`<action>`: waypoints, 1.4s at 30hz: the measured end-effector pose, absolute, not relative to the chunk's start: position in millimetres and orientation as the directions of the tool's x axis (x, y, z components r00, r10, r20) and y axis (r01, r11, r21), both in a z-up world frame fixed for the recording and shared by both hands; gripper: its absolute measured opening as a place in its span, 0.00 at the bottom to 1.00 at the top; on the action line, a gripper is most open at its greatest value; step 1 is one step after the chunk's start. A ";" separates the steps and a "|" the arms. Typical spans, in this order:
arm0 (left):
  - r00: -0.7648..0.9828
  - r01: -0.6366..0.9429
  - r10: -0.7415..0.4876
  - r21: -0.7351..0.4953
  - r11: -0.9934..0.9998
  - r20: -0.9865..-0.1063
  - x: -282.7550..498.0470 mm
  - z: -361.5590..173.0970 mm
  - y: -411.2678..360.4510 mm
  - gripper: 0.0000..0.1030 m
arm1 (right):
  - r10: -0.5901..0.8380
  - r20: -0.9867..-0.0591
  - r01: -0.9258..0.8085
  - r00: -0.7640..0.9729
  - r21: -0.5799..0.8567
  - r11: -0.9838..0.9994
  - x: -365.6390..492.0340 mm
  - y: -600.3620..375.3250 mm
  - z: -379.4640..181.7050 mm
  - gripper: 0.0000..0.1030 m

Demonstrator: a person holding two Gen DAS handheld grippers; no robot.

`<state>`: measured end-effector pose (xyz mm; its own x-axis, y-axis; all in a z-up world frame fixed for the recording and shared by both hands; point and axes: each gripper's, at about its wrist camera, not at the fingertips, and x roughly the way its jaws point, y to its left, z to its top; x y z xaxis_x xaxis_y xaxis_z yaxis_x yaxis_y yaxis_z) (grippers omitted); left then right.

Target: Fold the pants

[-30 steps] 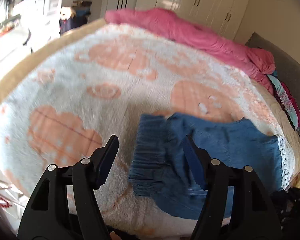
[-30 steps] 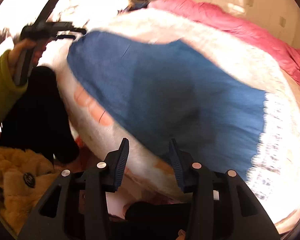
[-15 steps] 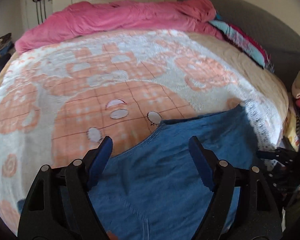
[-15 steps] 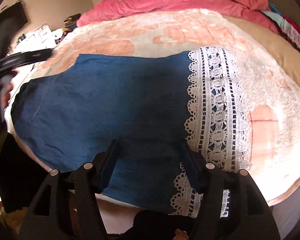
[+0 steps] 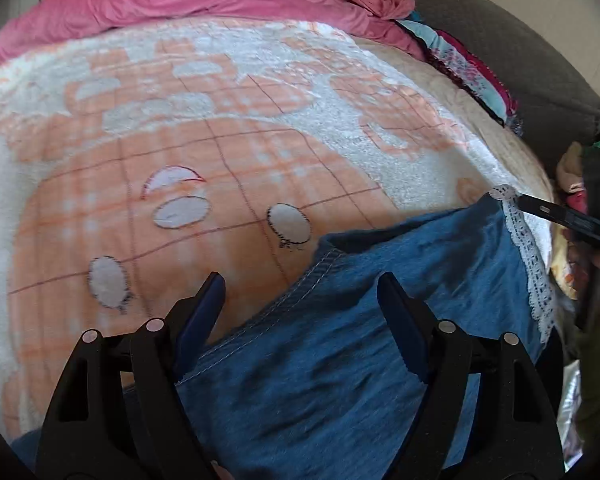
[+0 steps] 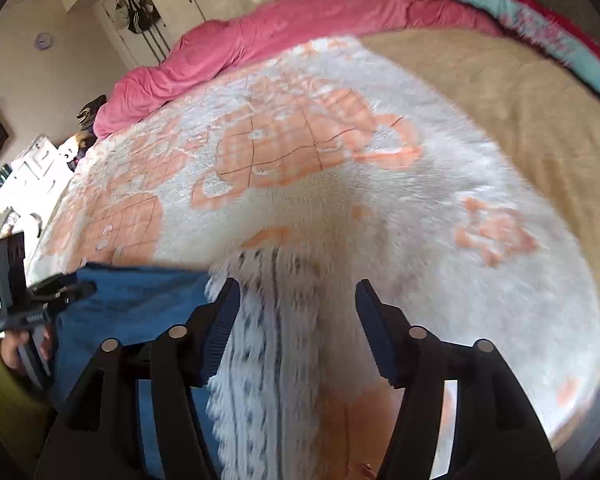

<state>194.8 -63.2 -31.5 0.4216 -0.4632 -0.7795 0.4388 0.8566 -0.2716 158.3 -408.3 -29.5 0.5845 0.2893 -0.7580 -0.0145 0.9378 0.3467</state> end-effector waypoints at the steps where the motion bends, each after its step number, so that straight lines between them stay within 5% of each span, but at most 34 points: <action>1: 0.418 0.447 -0.473 -0.278 0.850 -0.775 196.5 -32.4 -65.6 0.69 | 0.302 -0.761 -0.014 0.574 0.360 0.933 162.1 -412.0 -35.0 0.53; 7: 0.357 0.516 -0.517 -0.297 0.803 -0.778 197.1 -40.6 -86.1 0.48 | 0.335 -0.768 -0.084 0.546 0.348 0.934 178.5 -395.3 -44.3 0.33; 12: 0.362 0.485 -0.539 -0.340 0.805 -0.761 199.7 -39.2 -82.0 0.05 | 0.345 -0.745 -0.146 0.571 0.321 0.936 164.8 -388.1 -36.0 0.19; 20: 0.464 0.462 -0.529 -0.316 0.829 -0.710 203.7 -14.5 -73.9 0.04 | 0.345 -0.681 -0.194 0.645 0.291 0.937 189.8 -382.7 -1.0 0.18; 29: 0.460 0.396 -0.418 -0.240 0.886 -0.783 220.1 -41.9 -78.6 0.07 | 0.233 -0.811 -0.203 0.537 0.144 0.969 244.0 -355.4 -49.2 0.21; 31: 0.464 0.397 -0.412 -0.232 0.888 -0.784 219.9 -41.9 -78.5 0.08 | 0.245 -0.801 -0.182 0.546 0.172 0.968 241.7 -361.3 -49.2 0.29; 36: 0.501 0.392 -0.382 -0.189 0.900 -0.777 213.9 -34.9 -77.3 0.22 | 0.267 -0.740 -0.088 0.618 0.272 0.958 200.4 -391.2 -24.4 0.46; 42: 0.557 0.349 -0.364 -0.188 0.918 -0.747 198.1 -9.0 -58.7 0.35 | 0.297 -0.689 -0.064 0.661 0.343 0.937 118.1 -417.9 -10.1 0.47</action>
